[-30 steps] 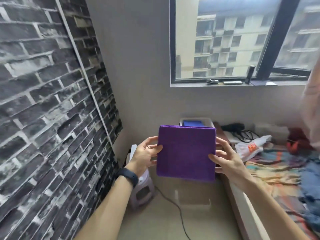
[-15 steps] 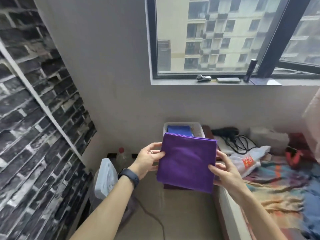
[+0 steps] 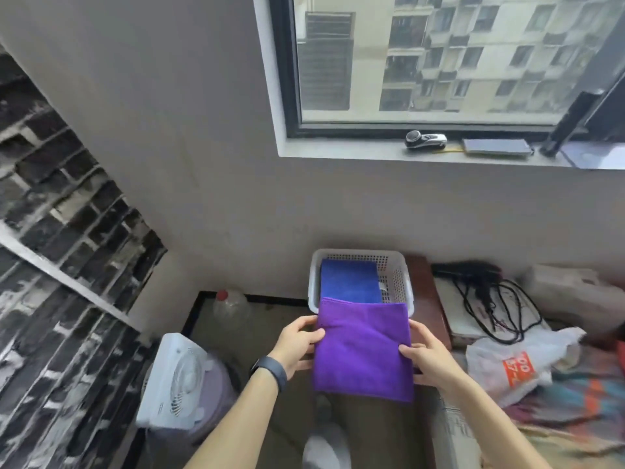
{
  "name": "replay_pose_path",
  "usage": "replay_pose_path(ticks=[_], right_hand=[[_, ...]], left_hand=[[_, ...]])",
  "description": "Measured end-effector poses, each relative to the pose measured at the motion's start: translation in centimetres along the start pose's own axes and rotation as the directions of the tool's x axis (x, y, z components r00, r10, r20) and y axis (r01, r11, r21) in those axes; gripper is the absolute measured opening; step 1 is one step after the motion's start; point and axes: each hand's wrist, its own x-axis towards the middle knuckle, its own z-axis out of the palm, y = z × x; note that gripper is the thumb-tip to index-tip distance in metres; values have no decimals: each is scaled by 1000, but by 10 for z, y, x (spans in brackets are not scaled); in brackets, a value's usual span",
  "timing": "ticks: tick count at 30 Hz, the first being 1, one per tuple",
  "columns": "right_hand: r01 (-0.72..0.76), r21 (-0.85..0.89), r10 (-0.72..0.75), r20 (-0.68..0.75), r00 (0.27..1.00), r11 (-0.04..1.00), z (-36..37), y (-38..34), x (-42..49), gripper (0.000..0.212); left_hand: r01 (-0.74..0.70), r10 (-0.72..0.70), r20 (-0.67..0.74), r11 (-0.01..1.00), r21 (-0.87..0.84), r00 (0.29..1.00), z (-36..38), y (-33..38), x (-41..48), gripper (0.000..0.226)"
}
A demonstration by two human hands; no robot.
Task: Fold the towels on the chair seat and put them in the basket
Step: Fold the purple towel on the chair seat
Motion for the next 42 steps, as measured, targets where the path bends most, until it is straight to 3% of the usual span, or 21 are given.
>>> replay_pose_path(ticks=[11, 16, 18, 21, 24, 26, 28, 30, 32, 38, 42], right_hand=[[-144, -127, 140, -40, 989, 981, 8, -71, 202, 44], [-199, -135, 195, -44, 980, 971, 16, -83, 268, 48], [-211, -171, 208, -39, 977, 962, 16, -79, 288, 53], [-188, -306, 190, -24, 982, 933, 16, -69, 303, 62], [-74, -593, -57, -199, 978, 801, 18, -56, 293, 68], [108, -790, -336, -129, 933, 603, 26, -45, 278, 63], [246, -885, -399, 75, 914, 397, 34, -34, 271, 61], [266, -920, -295, 178, 939, 290, 35, -17, 281, 61], [243, -941, -209, 195, 958, 237, 35, -6, 296, 60], [189, -954, -89, 173, 981, 232, 39, -11, 311, 60], [186, -971, 41, 194, 980, 148, 43, -35, 305, 63]], left_hand=[[104, -103, -76, 995, 2, 992, -1, 67, 205, 30], [112, -96, -145, 988, 108, 985, -8, 73, 271, 36], [112, -64, -175, 953, 281, 982, -8, 77, 283, 41], [48, 113, -195, 741, 670, 974, -13, 71, 288, 45], [-126, 395, -54, 415, 901, 917, -6, 58, 276, 51], [-240, 453, 136, 183, 953, 881, 3, 53, 269, 61], [-279, 354, 252, 28, 960, 901, 7, 50, 271, 69], [-249, 272, 253, -51, 967, 928, 3, 46, 280, 72], [-222, 196, 239, -104, 969, 951, -3, 40, 294, 74], [-174, 113, 194, -166, 971, 974, 0, 37, 310, 73], [-150, 73, 167, -194, 970, 983, 3, 41, 303, 74]])
